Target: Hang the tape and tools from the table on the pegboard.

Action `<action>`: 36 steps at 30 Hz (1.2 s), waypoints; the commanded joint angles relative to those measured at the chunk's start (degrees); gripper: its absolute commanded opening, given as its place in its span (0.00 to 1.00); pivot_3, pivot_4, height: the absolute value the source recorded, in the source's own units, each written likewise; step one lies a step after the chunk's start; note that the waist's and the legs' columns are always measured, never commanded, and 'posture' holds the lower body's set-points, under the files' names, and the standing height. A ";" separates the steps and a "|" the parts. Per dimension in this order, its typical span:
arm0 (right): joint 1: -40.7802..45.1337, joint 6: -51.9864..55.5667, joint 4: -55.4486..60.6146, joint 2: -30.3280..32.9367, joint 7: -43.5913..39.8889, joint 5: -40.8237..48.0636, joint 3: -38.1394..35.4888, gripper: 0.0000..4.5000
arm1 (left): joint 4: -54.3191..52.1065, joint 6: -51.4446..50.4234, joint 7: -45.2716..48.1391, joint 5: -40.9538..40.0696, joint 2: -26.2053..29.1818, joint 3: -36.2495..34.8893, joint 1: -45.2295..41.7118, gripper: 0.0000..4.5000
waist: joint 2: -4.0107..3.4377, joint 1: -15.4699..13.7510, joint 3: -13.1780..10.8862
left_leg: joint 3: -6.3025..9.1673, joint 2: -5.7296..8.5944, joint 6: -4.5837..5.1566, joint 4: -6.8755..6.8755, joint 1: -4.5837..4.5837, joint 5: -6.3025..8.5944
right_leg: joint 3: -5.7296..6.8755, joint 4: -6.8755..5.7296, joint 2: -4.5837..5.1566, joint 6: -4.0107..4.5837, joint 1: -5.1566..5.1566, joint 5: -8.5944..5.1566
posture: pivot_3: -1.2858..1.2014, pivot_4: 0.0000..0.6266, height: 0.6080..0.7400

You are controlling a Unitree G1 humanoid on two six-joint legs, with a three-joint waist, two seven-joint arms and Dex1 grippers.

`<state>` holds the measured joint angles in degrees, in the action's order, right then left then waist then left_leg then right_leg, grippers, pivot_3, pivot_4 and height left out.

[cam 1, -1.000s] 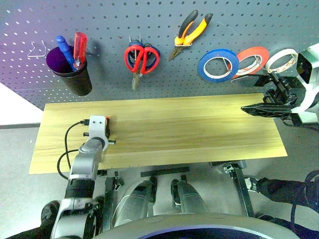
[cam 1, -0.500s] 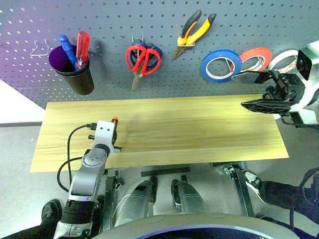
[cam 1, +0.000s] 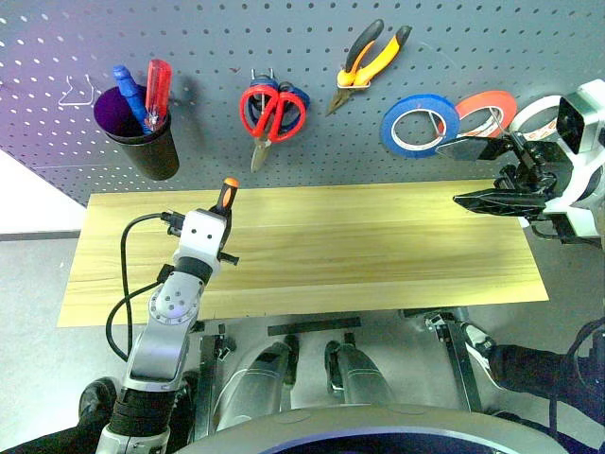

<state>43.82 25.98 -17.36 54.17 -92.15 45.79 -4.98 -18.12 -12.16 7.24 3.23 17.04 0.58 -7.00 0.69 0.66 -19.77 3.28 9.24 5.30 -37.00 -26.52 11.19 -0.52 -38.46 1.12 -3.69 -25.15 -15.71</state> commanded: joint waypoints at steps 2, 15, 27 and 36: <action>1.76 -1.22 -0.36 1.11 -0.35 0.37 -0.42 1.00 | -5.70 3.13 0.14 0.47 0.75 -2.29 -1.68 0.16 | 0.00 -0.03 0.01 | -0.01 0.00 -0.01 -0.01 0.00 -0.01 | 0.00 0.00 0.00 0.00 0.00 0.00 | 0.49 0.50 1.00; 2.83 -2.79 -1.97 0.46 -0.35 0.36 1.05 1.00 | -9.98 0.02 1.89 -0.80 1.53 -3.91 -12.05 0.16 | 0.01 -0.12 0.03 | -0.02 0.00 -0.36 -0.06 0.00 -0.22 | 0.03 0.00 0.00 -0.06 0.04 0.03 | 0.50 0.47 1.00; 3.71 -0.66 -2.92 0.05 -0.35 2.61 -0.03 1.00 | -5.02 -1.49 2.49 -1.86 4.70 -7.66 -28.51 0.16 | 0.01 -0.36 0.06 | -0.02 0.01 -0.40 -0.14 0.01 -0.26 | 0.09 -0.01 -0.01 -0.14 0.08 0.08 | 0.50 0.46 1.00; 3.55 2.67 -3.46 -0.12 -0.35 4.31 -2.77 1.00 | -1.90 -1.12 3.00 -2.62 6.64 -8.53 -36.27 0.16 | -0.01 -1.30 0.10 | -0.02 0.00 -0.42 -0.18 0.00 -0.29 | 0.17 -0.04 0.00 -0.15 0.06 0.10 | 0.50 0.45 1.00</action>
<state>46.40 28.47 -20.67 53.33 -92.15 48.87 -5.17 -18.30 -14.44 10.09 0.78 22.74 -6.52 -41.32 0.68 -0.64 -19.67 3.25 9.25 4.88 -37.19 -26.52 10.90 -0.35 -38.50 1.12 -3.85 -25.09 -15.60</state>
